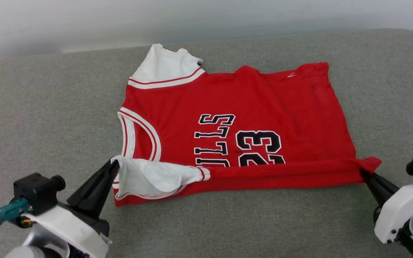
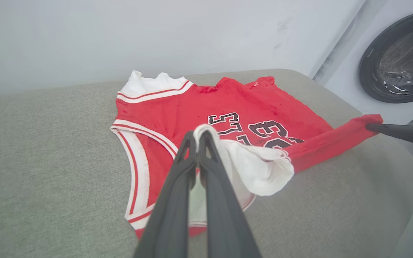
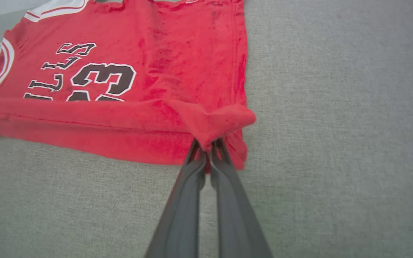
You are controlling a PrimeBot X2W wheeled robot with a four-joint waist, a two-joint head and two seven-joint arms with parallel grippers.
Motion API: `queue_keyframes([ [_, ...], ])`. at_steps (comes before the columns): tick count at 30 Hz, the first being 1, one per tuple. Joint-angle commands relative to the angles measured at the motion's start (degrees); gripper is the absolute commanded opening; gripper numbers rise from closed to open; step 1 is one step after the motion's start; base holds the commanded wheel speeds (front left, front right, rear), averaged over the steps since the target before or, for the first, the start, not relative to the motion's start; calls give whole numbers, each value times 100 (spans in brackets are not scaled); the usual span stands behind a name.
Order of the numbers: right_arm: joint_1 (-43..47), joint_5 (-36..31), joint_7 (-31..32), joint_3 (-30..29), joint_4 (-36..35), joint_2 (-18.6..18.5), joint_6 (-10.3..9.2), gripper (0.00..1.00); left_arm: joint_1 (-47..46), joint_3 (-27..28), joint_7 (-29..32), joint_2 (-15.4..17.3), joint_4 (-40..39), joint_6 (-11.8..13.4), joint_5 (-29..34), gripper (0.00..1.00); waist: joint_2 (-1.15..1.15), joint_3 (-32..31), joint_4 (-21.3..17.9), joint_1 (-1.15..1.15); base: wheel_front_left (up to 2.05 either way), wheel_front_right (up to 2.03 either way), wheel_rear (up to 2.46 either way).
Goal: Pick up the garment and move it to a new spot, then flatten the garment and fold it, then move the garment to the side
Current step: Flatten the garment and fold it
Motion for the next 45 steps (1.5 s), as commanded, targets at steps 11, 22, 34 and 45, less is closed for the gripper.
queue_keyframes([
  [11,-898,-525,449,250,402,36,-4,0,-1288,-355,270,-206,1382,-307,447,0,0,696,33,-1,0,0,0],
  [22,-1252,-883,447,310,900,129,-4,100,-2018,-630,15,-823,2840,-344,690,100,0,834,154,-1,0,0,0],
  [34,-876,-1187,672,191,606,215,-5,100,-1453,-237,-497,-1324,3113,178,200,100,0,113,145,-1,0,0,0],
  [45,-181,-1428,1148,-441,-301,809,-4,100,-504,-452,382,-951,2063,778,90,100,0,-86,59,-1,0,0,0],
])
